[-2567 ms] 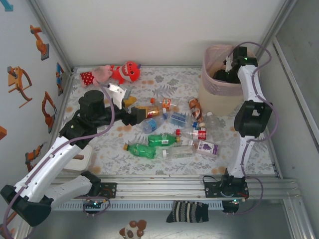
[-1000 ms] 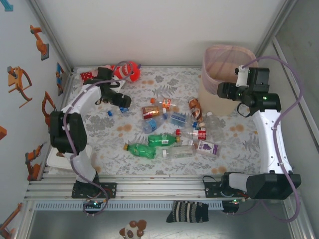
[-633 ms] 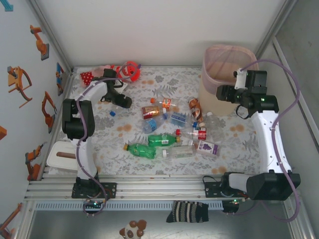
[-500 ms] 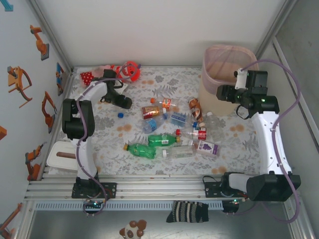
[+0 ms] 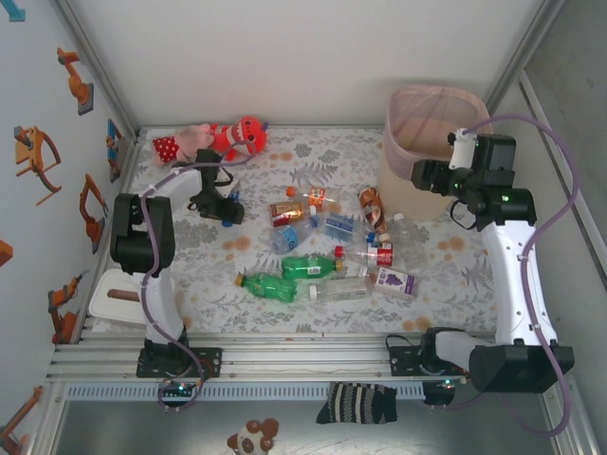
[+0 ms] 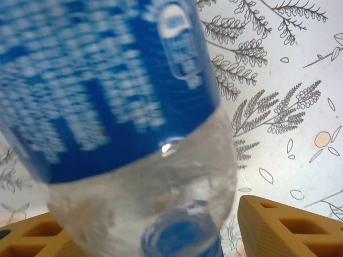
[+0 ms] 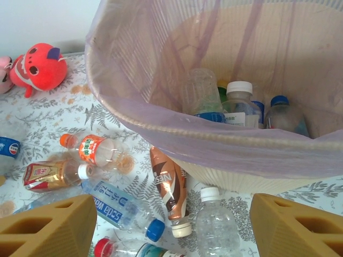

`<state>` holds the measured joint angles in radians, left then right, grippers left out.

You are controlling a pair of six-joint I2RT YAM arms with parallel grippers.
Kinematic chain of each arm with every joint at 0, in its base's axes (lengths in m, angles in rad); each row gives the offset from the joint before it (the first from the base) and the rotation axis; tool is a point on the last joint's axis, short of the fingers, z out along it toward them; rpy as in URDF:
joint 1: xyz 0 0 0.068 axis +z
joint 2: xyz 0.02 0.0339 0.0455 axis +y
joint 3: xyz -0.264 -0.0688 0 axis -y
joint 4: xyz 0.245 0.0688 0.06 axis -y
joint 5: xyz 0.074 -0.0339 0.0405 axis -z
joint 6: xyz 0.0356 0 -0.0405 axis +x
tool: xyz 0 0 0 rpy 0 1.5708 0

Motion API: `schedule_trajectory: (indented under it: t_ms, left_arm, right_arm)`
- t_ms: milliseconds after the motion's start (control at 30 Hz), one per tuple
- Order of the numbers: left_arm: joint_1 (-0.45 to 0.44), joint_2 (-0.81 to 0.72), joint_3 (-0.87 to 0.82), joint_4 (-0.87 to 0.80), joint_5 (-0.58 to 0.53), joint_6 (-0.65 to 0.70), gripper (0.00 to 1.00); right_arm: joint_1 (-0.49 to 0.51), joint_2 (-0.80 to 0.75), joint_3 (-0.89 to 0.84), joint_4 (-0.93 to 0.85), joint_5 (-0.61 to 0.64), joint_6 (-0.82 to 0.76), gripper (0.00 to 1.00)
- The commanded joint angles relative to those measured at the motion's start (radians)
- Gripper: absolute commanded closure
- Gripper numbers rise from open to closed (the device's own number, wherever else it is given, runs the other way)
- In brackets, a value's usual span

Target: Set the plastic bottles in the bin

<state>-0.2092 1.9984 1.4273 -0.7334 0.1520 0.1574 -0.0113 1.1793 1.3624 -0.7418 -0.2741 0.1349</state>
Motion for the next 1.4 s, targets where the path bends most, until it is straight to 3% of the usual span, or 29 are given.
schedule_trajectory:
  t_ms: [0, 267, 800, 1033, 1200, 1367]
  left_arm:
    - [-0.008, -0.056, -0.024, -0.02, -0.009, -0.037, 0.39]
    - [-0.031, -0.087, -0.076, -0.021, -0.038, -0.092, 0.47]
    - [-0.039, -0.096, -0.082, -0.026, -0.107, -0.123, 0.74]
    - [-0.049, -0.143, -0.086, -0.028, -0.089, -0.115, 0.78]
    - [-0.063, -0.248, -0.126, -0.006, -0.013, -0.112, 0.79]
    - [-0.083, -0.391, -0.18, 0.057, 0.17, -0.101, 0.8]
  right_arm:
    - [0.007, -0.009, -0.007, 0.029, -0.026, 0.018, 0.26]
    - [0.007, -0.022, -0.011, 0.028, -0.03, 0.02, 0.26]
    - [0.008, -0.022, -0.008, 0.029, -0.035, 0.017, 0.26]
    - [0.012, -0.033, 0.005, 0.017, -0.041, 0.029, 0.27]
    - [0.028, -0.056, 0.009, 0.012, -0.082, 0.06, 0.27]
    - [0.081, -0.093, -0.013, 0.056, -0.147, 0.104, 0.27]
